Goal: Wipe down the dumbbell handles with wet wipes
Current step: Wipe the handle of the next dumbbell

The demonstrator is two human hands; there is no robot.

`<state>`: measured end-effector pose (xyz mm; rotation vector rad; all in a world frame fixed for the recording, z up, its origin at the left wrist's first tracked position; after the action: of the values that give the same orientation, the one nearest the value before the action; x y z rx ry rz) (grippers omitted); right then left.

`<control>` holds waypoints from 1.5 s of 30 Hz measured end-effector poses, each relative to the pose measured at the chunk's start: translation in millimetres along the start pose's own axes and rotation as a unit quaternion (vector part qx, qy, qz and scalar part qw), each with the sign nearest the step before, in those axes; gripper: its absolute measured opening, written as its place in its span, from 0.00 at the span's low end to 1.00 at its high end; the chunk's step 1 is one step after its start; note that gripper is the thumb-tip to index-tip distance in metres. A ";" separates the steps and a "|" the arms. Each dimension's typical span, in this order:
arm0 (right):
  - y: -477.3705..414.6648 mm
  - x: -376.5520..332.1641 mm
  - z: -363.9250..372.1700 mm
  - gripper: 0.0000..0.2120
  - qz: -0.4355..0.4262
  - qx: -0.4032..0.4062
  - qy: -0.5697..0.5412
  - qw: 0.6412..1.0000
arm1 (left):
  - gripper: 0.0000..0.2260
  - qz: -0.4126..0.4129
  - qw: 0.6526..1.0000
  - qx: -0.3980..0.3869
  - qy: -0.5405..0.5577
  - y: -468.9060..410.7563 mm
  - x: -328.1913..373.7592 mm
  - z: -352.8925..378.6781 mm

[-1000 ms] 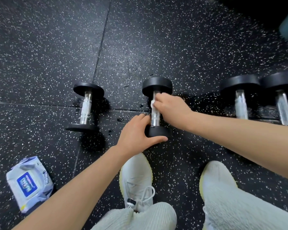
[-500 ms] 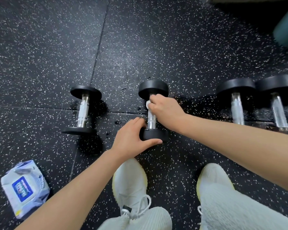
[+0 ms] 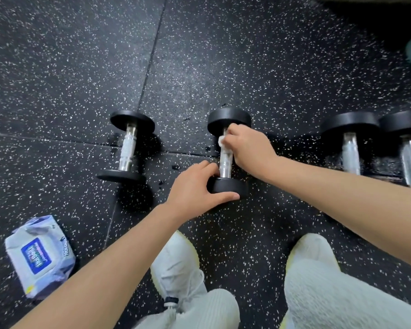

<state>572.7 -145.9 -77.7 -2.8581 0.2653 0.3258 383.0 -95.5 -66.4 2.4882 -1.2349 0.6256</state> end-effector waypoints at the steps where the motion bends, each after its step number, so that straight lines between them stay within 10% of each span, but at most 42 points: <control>1: 9.1 -3.0 0.0 0.11 -0.023 -0.005 -0.015 1.000 | 0.26 -0.001 1.000 0.002 0.002 1.0 -1.5 -1.2; 6: 34.2 -12.3 -11.2 0.07 -0.120 -0.062 -0.105 0.985 | 0.22 -0.002 1.000 0.010 0.028 7.0 -5.7 -4.2; 13: -2.0 -1.4 2.5 0.09 0.009 -0.011 -0.043 0.999 | 0.26 -0.018 0.999 0.009 0.026 11.3 -8.9 -4.4; 20: 31.8 -15.3 -9.3 0.05 -0.114 -0.098 -0.093 0.984 | 0.27 0.005 0.999 0.026 -0.023 14.8 -3.8 -6.0; 28: -10.3 -10.1 -7.1 0.06 0.023 -0.012 -0.057 0.998 | 0.27 0.010 0.995 -0.001 -0.100 14.1 5.1 -12.4; 36: 32.9 -13.6 -5.2 0.07 -0.105 -0.083 -0.133 0.982 | 0.23 0.007 0.998 0.001 -0.066 16.5 4.0 -15.3; 45: 12.2 -16.2 6.0 0.09 -0.019 -0.016 -0.076 0.997 | 0.22 -0.065 0.997 0.034 -0.037 14.6 2.8 -10.7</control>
<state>553.4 -153.4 -82.2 -2.8464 0.1786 0.5404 370.1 -101.3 -54.9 2.6457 -1.0815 0.5547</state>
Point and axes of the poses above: each hand's wrist, its own y-axis away from the middle knuckle, its own z-axis out of the palm, x = y × z, the point moved 2 cm from there along -y, towards the middle knuckle, and after that the axes turned 11 degrees about x, right-handed, at the moved point
